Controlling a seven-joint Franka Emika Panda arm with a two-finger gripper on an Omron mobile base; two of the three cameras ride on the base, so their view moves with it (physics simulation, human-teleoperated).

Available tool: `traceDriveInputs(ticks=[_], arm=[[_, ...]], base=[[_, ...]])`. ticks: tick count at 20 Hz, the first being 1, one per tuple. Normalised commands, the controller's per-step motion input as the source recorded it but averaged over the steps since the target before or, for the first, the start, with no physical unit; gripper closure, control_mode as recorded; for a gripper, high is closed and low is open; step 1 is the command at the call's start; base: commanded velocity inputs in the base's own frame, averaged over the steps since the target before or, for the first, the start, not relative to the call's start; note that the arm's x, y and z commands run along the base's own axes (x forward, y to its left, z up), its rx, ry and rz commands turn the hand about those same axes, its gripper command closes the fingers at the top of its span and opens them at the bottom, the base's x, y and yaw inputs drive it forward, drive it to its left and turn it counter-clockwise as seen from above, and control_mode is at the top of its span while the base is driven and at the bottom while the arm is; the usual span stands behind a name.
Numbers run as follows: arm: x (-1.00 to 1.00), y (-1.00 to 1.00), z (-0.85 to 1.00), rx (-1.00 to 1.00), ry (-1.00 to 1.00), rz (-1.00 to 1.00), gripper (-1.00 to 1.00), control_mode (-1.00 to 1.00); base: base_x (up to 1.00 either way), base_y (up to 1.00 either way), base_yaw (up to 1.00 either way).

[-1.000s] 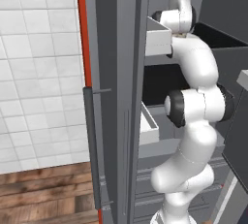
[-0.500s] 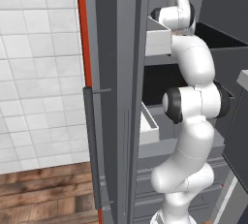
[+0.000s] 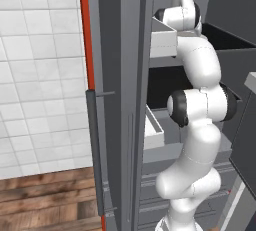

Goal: Retrieve the steak from the fridge and place it on the cutting board.

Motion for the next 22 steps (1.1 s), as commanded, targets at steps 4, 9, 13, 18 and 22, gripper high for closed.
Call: traceDriveInputs(ticks=[4, 9, 13, 18, 22], arm=[[0.00, -0.16, 0.00, 0.00, 0.00, 0.00, -1.00, -1.00], [0.00, 0.00, 0.00, 0.00, 0.00, 0.00, -1.00, -1.00], [0.01, 0.08, 0.00, 0.00, 0.00, 0.00, -1.00, -1.00], [0.14, 0.00, 0.00, 0.00, 0.00, 0.00, -1.00, -1.00], [0.19, 0.00, 0.00, 0.00, 0.00, 0.00, -1.00, -1.00]], base=[[0.00, 0.00, 0.00], [0.00, 0.00, 0.00], [0.00, 0.00, 0.00], [0.00, 0.00, 0.00], [0.00, 0.00, 0.00]])
